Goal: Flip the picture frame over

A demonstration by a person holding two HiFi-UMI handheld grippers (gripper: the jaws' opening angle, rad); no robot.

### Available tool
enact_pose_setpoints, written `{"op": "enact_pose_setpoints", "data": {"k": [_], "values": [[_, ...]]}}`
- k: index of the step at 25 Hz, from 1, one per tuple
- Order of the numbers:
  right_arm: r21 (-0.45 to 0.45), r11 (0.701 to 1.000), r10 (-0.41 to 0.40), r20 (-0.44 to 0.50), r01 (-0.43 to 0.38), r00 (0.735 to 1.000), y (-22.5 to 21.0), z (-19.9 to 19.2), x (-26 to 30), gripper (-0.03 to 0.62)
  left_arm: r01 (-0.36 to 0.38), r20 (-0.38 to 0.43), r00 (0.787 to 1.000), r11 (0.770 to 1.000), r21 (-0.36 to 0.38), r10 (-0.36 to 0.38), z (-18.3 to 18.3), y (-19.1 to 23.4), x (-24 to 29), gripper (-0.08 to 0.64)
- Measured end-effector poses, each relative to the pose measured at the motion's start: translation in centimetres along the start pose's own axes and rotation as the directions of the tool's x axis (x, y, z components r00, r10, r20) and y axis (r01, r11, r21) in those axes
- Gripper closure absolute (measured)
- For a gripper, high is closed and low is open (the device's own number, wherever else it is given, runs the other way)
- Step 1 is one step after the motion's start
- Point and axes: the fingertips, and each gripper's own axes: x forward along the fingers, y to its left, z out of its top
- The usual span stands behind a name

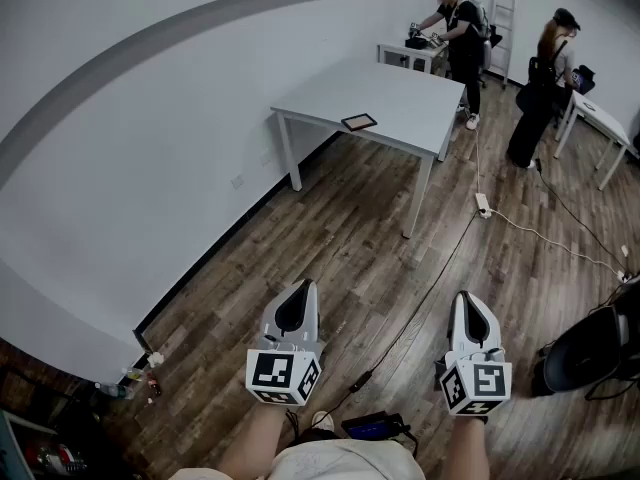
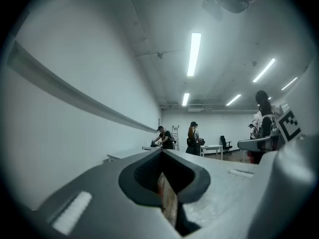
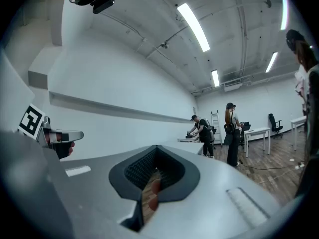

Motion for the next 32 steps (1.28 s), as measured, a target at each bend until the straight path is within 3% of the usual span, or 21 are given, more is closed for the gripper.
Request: {"op": "enact_pose_setpoints", "data": {"k": [18,32], "values": [[0.030,0.999,0.023,0.011,-0.023,1.000,-1.3,0.1,0.0,0.567,0.012,-0.028,1.000,1.000,-0.009,-0.012,-0.6,-2.5,1.4,0.558],[0.076,0.994,0.078,0.009,-0.078,0.997,-8.8,-1.5,1.8,0.565,-0.017,-0.032,0.999,1.000,0.002,0.017,-1.2,-8.6,6.2,0.558]]}}
